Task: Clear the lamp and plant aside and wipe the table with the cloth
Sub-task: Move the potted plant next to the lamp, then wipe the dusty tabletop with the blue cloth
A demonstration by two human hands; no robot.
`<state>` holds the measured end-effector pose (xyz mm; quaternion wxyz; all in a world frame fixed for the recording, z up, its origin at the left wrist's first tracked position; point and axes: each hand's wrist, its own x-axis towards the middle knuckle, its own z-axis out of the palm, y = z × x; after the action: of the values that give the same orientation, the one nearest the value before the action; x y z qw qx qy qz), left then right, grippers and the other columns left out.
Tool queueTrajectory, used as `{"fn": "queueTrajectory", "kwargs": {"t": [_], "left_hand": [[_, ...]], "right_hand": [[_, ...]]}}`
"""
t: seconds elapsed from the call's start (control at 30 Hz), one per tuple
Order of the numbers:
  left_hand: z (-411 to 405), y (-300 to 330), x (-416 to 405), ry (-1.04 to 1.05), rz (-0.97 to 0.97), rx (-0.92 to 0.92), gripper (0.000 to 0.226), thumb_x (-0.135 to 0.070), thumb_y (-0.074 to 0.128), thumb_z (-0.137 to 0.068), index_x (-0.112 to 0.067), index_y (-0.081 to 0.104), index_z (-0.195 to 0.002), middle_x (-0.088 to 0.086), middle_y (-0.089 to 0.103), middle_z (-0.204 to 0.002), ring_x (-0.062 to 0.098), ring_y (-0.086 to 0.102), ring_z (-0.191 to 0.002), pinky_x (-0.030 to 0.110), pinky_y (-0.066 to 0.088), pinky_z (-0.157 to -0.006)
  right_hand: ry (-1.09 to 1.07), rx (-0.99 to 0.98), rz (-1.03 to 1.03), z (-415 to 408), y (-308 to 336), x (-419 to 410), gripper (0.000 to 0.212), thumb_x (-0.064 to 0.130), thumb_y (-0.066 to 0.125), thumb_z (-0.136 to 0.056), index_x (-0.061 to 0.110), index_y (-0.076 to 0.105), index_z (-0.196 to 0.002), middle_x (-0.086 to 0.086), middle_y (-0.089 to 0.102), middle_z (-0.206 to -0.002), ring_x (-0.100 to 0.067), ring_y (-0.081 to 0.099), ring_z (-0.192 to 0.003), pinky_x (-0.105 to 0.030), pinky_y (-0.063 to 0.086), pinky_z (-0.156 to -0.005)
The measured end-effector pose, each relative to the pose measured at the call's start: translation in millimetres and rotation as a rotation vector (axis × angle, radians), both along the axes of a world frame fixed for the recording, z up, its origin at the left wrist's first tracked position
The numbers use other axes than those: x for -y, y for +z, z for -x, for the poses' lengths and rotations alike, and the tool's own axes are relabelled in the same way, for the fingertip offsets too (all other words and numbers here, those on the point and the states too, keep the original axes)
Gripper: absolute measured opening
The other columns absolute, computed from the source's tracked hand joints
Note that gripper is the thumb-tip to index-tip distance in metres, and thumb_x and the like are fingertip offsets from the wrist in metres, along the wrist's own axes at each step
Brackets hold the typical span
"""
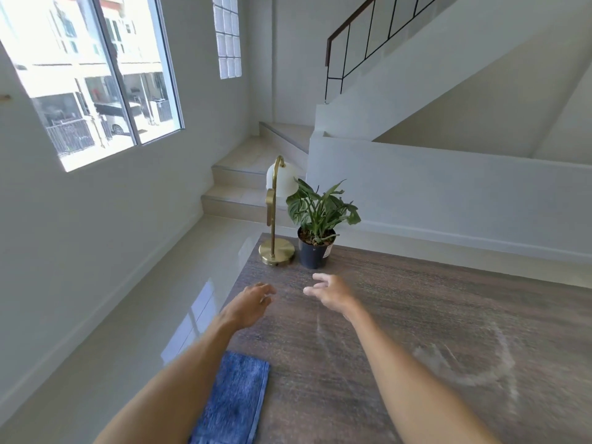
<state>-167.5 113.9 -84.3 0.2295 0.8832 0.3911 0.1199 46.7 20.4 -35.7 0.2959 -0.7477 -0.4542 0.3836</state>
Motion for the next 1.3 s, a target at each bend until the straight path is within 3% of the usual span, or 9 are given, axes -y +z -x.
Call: {"fn": "queueTrajectory", "kwargs": {"t": [0.4,0.7,0.83,0.97,1.1,1.17,1.3], "left_hand": [[113.0,-2.4,96.5,0.057,-0.015,-0.179,0.033,-0.024,0.048,-0.101,-0.016,0.055,-0.133,0.004,0.058,-0.132,0.021,0.054,-0.121,0.036,0.043,-0.103],[139.2,-6.6,92.5,0.094,-0.074,-0.221,0.034,-0.024,0.048,-0.101,-0.016,0.054,-0.133,0.004,0.059,-0.129,0.023,0.052,-0.12,0.038,0.042,-0.102],[145.4,-8.1,73.0,0.064,-0.034,-0.231,0.023,-0.022,0.049,-0.099,-0.016,0.06,-0.119,0.004,0.058,-0.115,0.023,0.05,-0.113,0.038,0.043,-0.095],[144.6,-5.0,58.5,-0.002,0.117,-0.171,0.01,-0.016,0.057,-0.092,-0.012,0.065,-0.097,0.002,0.06,-0.1,0.021,0.056,-0.096,0.036,0.047,-0.085],[134.1,13.0,52.1,-0.01,0.251,-0.006,0.012,-0.016,0.061,-0.087,-0.015,0.066,-0.077,-0.004,0.064,-0.077,0.011,0.056,-0.071,0.02,0.042,-0.063],[129.4,22.8,51.7,-0.019,0.295,0.071,0.015,-0.015,0.061,-0.087,-0.016,0.065,-0.073,-0.005,0.062,-0.071,0.007,0.053,-0.066,0.016,0.039,-0.059],[115.6,41.4,47.4,-0.047,0.321,0.212,0.011,-0.014,0.061,-0.088,-0.012,0.068,-0.079,0.005,0.07,-0.082,0.022,0.065,-0.079,0.035,0.052,-0.076]], "right_hand": [[0.178,0.052,0.05,102.1,-22.1,76.4,0.066,0.032,0.074,-0.088,0.016,0.049,-0.147,-0.007,0.06,-0.136,-0.02,0.062,-0.116,-0.03,0.047,-0.097],[0.261,0.159,0.16,137.7,-36.8,76.9,0.065,0.03,0.073,-0.089,0.011,0.05,-0.146,-0.008,0.057,-0.143,-0.02,0.057,-0.128,-0.031,0.043,-0.108],[0.225,0.218,0.163,151.1,-40.1,61.2,0.064,0.029,0.075,-0.087,0.012,0.052,-0.144,-0.009,0.062,-0.137,-0.022,0.061,-0.122,-0.032,0.047,-0.103],[0.232,0.331,0.167,160.4,-47.3,56.6,0.04,0.027,0.076,-0.085,0.015,0.07,-0.123,-0.006,0.07,-0.124,-0.02,0.066,-0.11,-0.028,0.051,-0.088],[0.217,0.217,0.168,150.1,-36.2,57.8,0.023,0.029,0.078,-0.083,0.016,0.078,-0.103,0.0,0.073,-0.103,-0.016,0.065,-0.096,-0.026,0.047,-0.079],[0.166,0.084,0.159,140.7,-25.6,62.1,0.013,0.03,0.077,-0.083,0.02,0.077,-0.091,0.002,0.071,-0.098,-0.013,0.061,-0.094,-0.03,0.045,-0.083],[-0.006,-0.14,0.103,125.0,-2.8,76.0,0.014,0.034,0.075,-0.08,0.022,0.069,-0.084,-0.008,0.07,-0.112,-0.022,0.063,-0.108,-0.04,0.046,-0.085]]}}
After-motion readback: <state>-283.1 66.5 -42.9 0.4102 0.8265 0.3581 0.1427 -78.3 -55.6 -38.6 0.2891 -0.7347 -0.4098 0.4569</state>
